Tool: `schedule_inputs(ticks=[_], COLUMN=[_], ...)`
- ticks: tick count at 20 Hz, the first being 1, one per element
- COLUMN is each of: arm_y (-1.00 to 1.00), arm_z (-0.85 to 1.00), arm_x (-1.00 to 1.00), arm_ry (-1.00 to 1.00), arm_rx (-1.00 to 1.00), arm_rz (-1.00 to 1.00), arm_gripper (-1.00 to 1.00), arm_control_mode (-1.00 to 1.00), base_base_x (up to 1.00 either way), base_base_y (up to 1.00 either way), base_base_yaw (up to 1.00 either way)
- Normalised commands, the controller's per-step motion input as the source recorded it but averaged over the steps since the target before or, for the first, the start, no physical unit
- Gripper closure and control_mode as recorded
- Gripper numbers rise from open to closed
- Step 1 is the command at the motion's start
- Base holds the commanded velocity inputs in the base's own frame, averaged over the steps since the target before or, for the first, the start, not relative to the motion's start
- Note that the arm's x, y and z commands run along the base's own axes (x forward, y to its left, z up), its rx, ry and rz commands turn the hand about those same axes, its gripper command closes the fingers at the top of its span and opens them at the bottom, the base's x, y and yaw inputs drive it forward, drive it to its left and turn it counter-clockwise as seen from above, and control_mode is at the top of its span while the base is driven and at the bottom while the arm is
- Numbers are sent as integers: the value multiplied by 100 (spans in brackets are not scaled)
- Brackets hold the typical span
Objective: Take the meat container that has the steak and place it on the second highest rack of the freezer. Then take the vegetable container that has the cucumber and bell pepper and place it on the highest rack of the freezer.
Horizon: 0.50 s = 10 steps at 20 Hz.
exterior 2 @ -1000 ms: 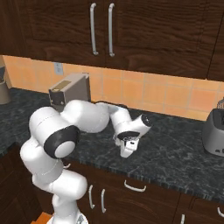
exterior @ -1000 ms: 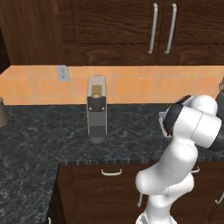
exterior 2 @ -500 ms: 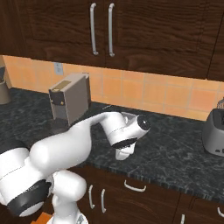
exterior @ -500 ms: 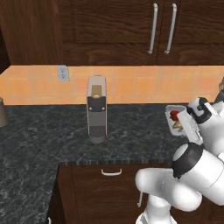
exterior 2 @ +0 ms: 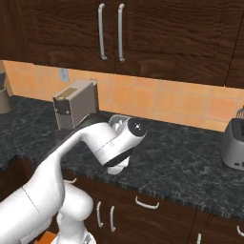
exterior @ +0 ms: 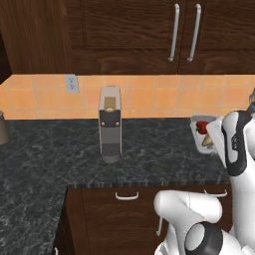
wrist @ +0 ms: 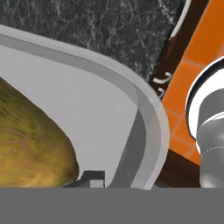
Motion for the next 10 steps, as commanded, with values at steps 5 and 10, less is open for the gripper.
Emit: schedule_inputs(ticks=[5,10], arm_y=[34,11], arm_z=[21,4], arm_x=[-33,-6], arm_ry=[-3,4], arm_rx=[-6,-1], arm_rz=[0,-2], arm_gripper=[100,100], arm_control_mode=[-100,-100], base_base_x=[0,0], base_base_y=[0,0], base_base_yaw=[0,0])
